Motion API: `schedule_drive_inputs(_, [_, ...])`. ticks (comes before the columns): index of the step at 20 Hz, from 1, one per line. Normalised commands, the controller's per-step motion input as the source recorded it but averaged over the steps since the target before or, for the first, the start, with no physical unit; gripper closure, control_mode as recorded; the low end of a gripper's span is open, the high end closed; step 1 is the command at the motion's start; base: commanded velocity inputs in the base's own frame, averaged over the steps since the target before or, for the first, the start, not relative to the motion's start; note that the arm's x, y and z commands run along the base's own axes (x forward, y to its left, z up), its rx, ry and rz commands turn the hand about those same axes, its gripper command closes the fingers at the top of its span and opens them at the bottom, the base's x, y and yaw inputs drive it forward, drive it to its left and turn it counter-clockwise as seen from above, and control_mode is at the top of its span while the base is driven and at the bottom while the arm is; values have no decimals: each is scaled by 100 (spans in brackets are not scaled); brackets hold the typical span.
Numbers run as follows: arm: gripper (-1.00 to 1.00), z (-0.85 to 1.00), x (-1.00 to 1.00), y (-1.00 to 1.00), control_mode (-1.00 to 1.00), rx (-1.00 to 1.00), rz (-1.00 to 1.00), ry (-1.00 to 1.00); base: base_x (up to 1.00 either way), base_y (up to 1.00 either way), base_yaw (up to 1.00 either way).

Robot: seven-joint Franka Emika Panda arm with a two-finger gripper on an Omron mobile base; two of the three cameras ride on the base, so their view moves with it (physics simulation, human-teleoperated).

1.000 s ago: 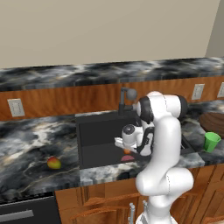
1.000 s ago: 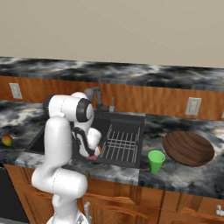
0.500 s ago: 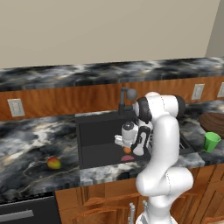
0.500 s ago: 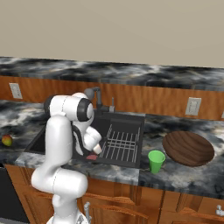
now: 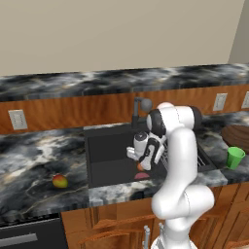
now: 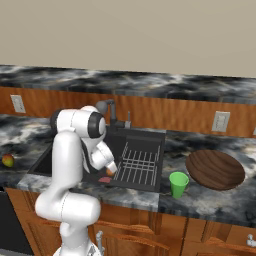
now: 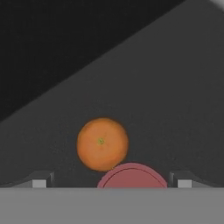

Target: Remove the mango and tangerine from the sink. Then move the bowl and cup from the counter to the sink for washing.

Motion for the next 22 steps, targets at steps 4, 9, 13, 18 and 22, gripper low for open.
schedule_drive_inputs(4, [-100,-9,23,0,-100,0,-4,5,0,0,0])
schedule_drive_inputs(9, [-100,-13,23,0,-100,0,-4,7,0,0,0])
schedule_drive_inputs(13, [-100,-14,21,0,-100,0,-4,7,0,0,0])
schedule_drive_inputs(18, [-100,-14,20,0,-100,0,-3,5,0,0,0])
schedule_drive_inputs(22, [-100,-14,17,0,-100,0,-3,3,0,0,0])
